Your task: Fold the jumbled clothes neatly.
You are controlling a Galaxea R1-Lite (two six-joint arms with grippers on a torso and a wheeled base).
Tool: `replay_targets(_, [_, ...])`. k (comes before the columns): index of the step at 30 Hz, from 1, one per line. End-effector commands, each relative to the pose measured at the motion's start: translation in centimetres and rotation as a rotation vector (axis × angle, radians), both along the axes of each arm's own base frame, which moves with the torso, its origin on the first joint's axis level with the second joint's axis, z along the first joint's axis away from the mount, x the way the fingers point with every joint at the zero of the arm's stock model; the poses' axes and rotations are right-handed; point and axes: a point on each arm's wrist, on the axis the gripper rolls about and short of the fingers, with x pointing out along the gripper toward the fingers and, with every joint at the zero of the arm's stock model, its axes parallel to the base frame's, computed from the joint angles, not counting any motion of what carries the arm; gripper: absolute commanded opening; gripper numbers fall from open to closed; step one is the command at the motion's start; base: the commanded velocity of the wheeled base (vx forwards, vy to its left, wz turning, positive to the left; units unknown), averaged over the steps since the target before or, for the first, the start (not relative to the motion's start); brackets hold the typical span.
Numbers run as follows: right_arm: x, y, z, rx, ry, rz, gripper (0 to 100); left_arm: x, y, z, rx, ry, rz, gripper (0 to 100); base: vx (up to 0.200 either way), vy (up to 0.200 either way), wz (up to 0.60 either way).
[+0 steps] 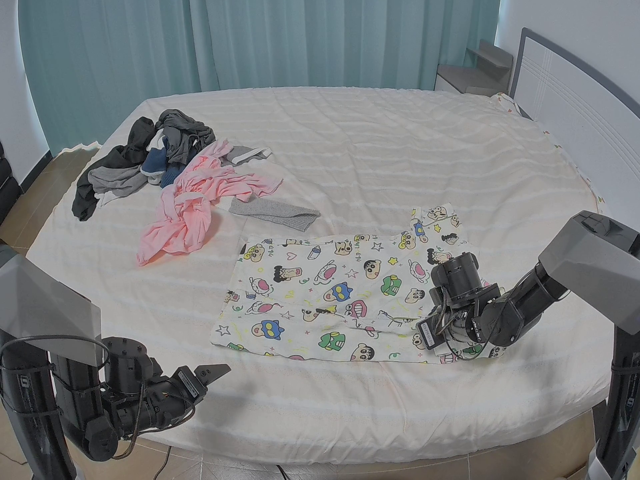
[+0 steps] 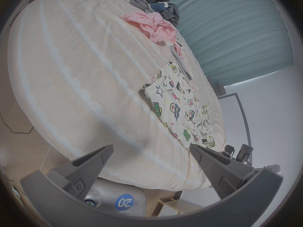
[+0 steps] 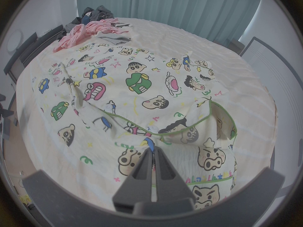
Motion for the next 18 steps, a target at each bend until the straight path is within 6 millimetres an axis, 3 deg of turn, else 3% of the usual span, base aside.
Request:
replay_targets(1, [0.2,0.9,0.8,0.042,0.007,-0.023,0,-0.1,0.0,0.1,-0.002,-0.009,0.001,100,0.000,0.000,0.00])
replay_targets(18, [1.8,1.4,2.1,0.140,0.083,-0.182,0,-0.1,0.0,0.0,-0.001,-0.007,0.002,100,0.000,0.000,0.00])
